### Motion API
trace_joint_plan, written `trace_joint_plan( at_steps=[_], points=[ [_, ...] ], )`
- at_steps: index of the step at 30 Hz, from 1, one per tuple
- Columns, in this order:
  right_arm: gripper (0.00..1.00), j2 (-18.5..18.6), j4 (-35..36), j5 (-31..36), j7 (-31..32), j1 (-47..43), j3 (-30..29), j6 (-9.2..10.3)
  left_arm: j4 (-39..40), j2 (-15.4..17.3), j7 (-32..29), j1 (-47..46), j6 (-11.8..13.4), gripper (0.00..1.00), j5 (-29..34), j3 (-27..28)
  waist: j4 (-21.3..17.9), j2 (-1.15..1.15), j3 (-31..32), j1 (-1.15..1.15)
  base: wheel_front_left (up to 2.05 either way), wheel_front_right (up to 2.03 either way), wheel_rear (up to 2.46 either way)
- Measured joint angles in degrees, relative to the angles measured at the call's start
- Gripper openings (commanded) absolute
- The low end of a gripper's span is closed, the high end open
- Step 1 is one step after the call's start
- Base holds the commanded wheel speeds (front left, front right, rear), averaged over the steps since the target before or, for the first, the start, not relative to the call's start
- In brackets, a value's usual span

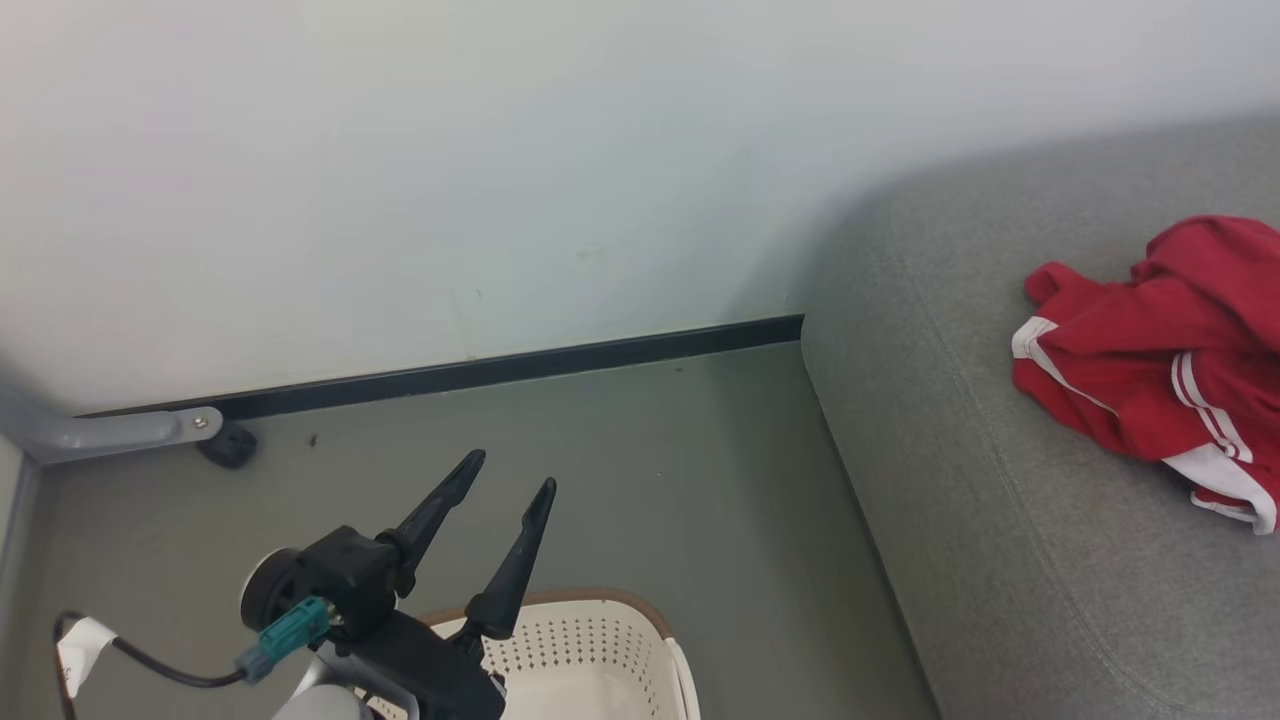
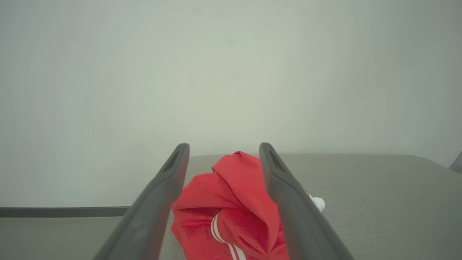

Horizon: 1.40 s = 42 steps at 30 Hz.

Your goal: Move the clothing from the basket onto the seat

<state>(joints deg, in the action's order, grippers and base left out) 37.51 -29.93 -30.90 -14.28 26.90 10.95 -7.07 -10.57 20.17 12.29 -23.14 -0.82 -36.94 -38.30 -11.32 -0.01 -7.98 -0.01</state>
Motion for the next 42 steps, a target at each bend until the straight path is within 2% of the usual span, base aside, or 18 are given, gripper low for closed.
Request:
trace_joint_plan(
  at_steps=[13,19,20,29,32,35,42],
  points=[
    [1.0,-2.3,12.5,-1.0,0.0,-10.0,-1.4,0.11,-1.0,1.3,1.0,5.0,2.8,1.0,-2.9,4.0,5.7,0.0,4.8,0.0,0.0,0.0,0.0],
    [1.0,-5.6,17.0,-2.0,0.0,-14.4,-3.0,2.23,-1.0,2.6,1.0,7.3,3.9,1.0,-3.3,6.5,8.3,0.0,6.2,0.0,0.0,0.0,0.0],
    [1.0,-6.7,18.1,-2.2,0.0,-16.2,-3.4,3.11,-1.0,2.9,1.4,8.0,4.5,1.0,-3.3,6.9,9.0,0.0,6.7,0.0,0.0,0.0,0.0],
    [1.0,-10.4,22.4,-1.2,0.0,-22.1,-3.2,5.65,-0.5,3.3,1.6,11.6,5.4,1.0,-5.4,10.5,11.9,0.01,7.9,0.0,0.0,0.0,0.0],
    [1.0,-12.0,23.6,-0.8,0.0,-22.4,-2.7,6.34,0.1,3.2,1.7,13.5,5.9,1.0,-6.5,12.5,12.4,0.0,8.1,0.0,0.0,0.0,0.0],
    [1.0,-13.0,23.6,-0.7,0.0,-23.9,-3.2,8.0,0.6,2.8,2.0,14.6,6.4,1.0,-6.8,14.0,12.6,0.01,8.2,0.0,0.0,0.0,0.0],
    [1.0,-14.6,24.3,0.7,0.0,-26.1,-3.4,9.15,1.5,1.7,2.0,16.8,6.4,1.0,-6.9,16.3,12.6,0.01,8.1,0.0,0.0,0.0,0.0]
  ],
)
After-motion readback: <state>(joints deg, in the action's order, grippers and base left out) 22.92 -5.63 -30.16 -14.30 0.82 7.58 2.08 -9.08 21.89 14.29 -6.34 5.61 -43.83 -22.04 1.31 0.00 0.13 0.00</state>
